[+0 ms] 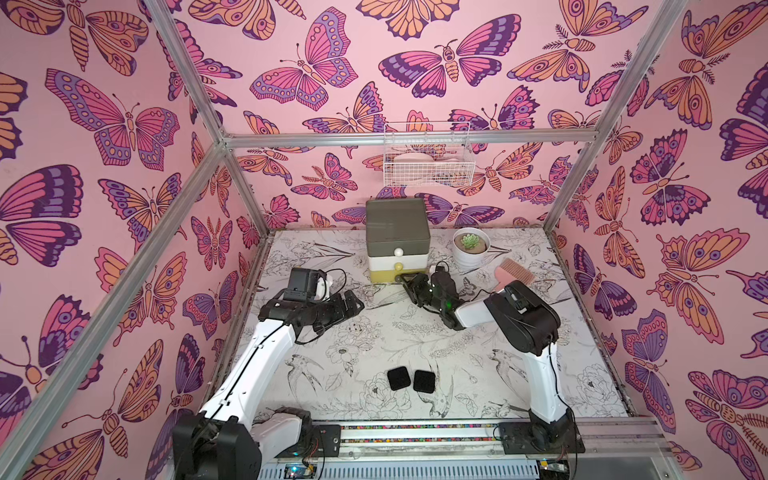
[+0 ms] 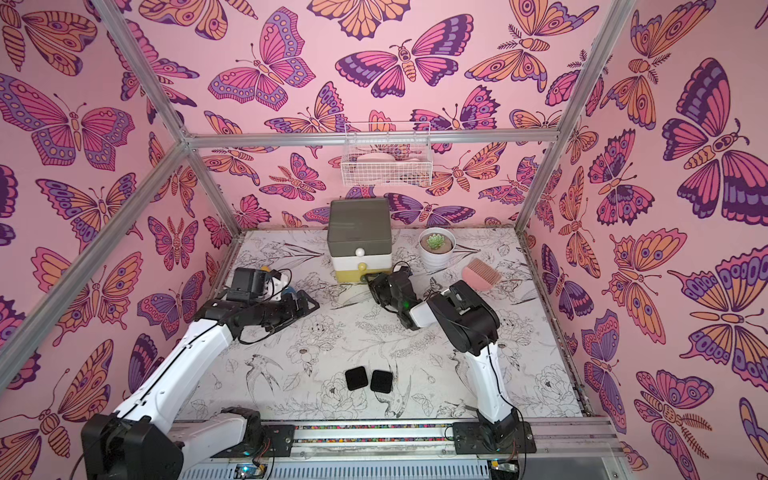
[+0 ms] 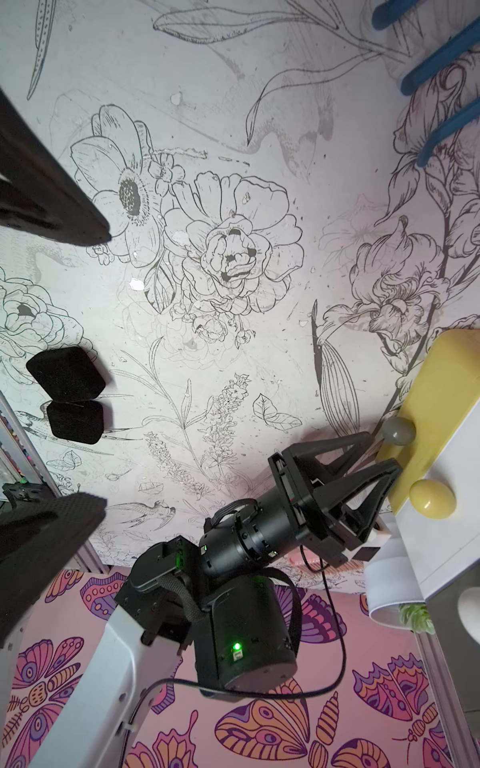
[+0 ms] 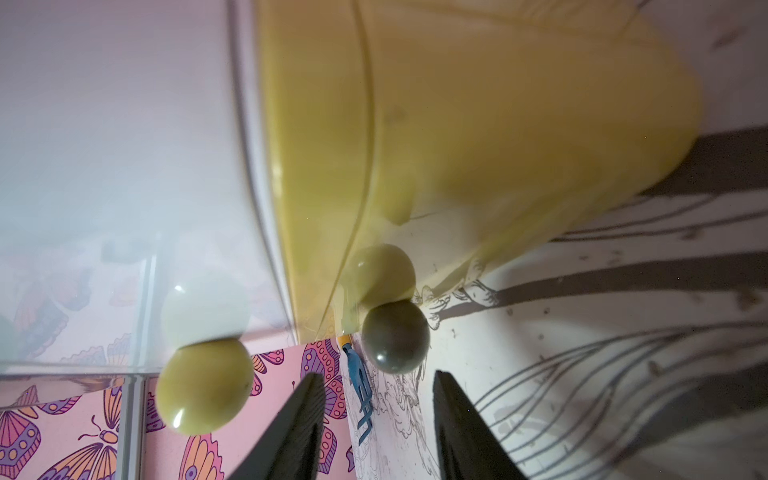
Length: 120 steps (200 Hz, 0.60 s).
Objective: Place the brooch boxes into the drawer by color
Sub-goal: Open the drawer in the storage box.
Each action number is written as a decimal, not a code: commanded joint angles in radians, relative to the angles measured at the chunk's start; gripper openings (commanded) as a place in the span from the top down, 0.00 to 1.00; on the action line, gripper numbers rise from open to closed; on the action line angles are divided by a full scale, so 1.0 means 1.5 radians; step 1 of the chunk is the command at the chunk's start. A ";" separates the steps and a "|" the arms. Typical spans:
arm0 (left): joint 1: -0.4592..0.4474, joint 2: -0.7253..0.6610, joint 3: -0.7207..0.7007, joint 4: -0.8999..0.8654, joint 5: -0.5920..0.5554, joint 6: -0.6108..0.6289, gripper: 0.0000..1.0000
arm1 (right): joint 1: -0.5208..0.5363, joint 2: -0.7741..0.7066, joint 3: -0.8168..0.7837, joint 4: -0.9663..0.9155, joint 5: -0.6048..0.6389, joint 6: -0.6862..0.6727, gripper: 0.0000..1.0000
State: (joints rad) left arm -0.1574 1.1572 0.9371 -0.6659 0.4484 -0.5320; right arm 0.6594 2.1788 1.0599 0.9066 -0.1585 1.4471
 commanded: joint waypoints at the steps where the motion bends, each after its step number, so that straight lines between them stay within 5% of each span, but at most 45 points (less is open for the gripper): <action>1: 0.002 -0.008 -0.011 -0.004 0.009 0.003 0.00 | 0.001 0.024 0.016 0.017 0.014 0.006 0.52; 120: 0.002 0.019 0.004 -0.004 0.015 0.015 0.00 | 0.005 0.066 0.075 -0.013 -0.002 -0.015 0.52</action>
State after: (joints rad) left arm -0.1574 1.1759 0.9367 -0.6659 0.4492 -0.5308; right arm 0.6598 2.2444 1.1374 0.9085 -0.1589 1.4425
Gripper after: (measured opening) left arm 0.998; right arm 0.482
